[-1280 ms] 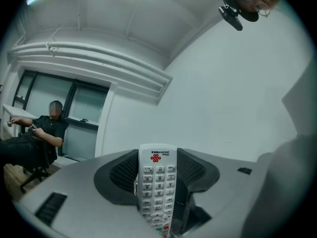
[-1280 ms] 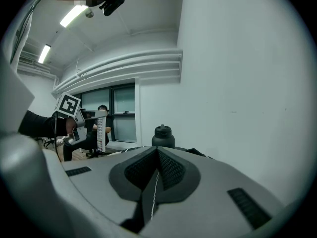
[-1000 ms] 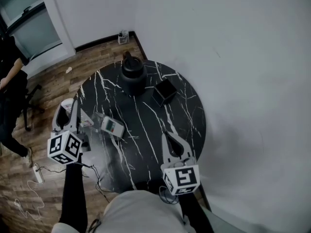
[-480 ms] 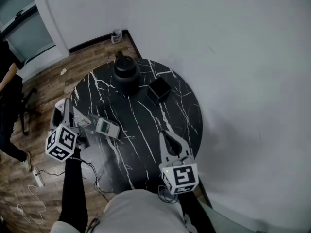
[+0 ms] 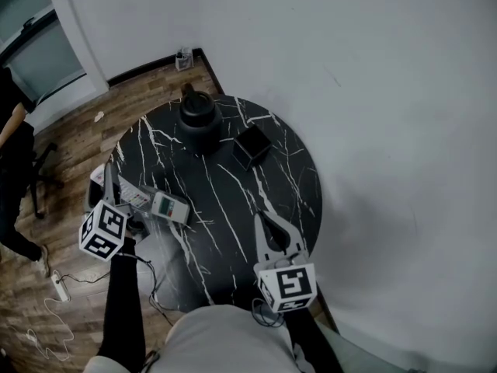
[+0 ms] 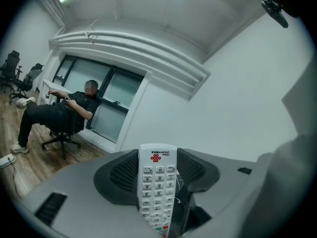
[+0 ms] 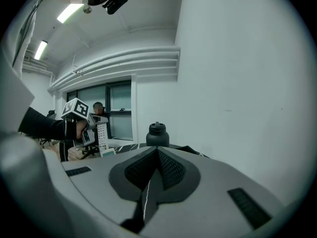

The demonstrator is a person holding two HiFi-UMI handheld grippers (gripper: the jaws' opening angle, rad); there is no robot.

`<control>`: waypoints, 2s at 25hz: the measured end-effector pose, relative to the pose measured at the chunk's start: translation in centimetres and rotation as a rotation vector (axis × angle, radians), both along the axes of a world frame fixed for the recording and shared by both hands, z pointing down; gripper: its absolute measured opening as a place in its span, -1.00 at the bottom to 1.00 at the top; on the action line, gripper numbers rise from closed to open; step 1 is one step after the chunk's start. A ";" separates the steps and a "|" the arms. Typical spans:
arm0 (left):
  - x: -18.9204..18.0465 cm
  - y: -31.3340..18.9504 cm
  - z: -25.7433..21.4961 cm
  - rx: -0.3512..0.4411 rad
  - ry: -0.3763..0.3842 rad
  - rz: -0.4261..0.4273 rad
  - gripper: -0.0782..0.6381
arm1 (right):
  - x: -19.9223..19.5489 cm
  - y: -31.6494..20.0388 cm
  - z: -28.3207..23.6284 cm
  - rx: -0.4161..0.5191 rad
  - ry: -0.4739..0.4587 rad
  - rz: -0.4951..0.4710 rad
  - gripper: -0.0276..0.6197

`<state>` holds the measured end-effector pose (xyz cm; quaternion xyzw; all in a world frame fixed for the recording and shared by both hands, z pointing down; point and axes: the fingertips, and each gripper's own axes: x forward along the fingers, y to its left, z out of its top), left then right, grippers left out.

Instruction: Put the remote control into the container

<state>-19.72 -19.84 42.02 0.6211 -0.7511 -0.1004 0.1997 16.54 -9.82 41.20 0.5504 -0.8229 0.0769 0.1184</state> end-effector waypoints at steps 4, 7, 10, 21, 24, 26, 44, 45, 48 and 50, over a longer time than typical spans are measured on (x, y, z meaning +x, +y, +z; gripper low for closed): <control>-0.6 0.6 0.3 0.026 0.024 -0.079 -0.09 | 0.3 0.0 -0.2 -0.003 -0.004 0.008 -0.90; -0.9 1.1 0.5 0.035 0.017 -0.128 -0.09 | 0.3 0.1 0.2 -0.002 0.019 -0.009 -0.90; -1.0 1.5 0.9 0.041 0.003 -0.148 -0.09 | 0.1 -0.1 0.1 -0.003 0.013 -0.007 -0.90; 1.5 2.0 1.3 0.069 -0.115 -0.120 -0.09 | 0.4 -0.3 0.0 -0.004 0.016 -0.005 -0.90; 2.8 2.2 2.1 0.043 -0.162 -0.078 -0.09 | 0.5 -0.2 0.2 -0.002 0.032 -0.018 -0.90; 3.3 2.4 2.8 0.024 -0.167 -0.060 -0.10 | 0.5 -0.2 0.2 0.000 0.032 -0.016 -0.90; 5.0 3.5 8.5 -0.185 -0.187 0.003 -0.11 | 0.8 0.2 0.1 -0.001 0.026 -0.014 -0.90; 5.0 3.4 8.3 -0.181 -0.200 0.006 -0.11 | 0.9 0.2 0.0 -0.001 0.026 -0.014 -0.90; 4.9 3.1 8.0 -0.185 -0.240 0.012 -0.11 | 1.0 0.2 0.0 -0.001 0.030 -0.010 -0.90; 4.7 3.1 8.0 -0.191 -0.253 0.011 -0.11 | 1.0 0.4 0.1 -0.006 0.029 -0.011 -0.90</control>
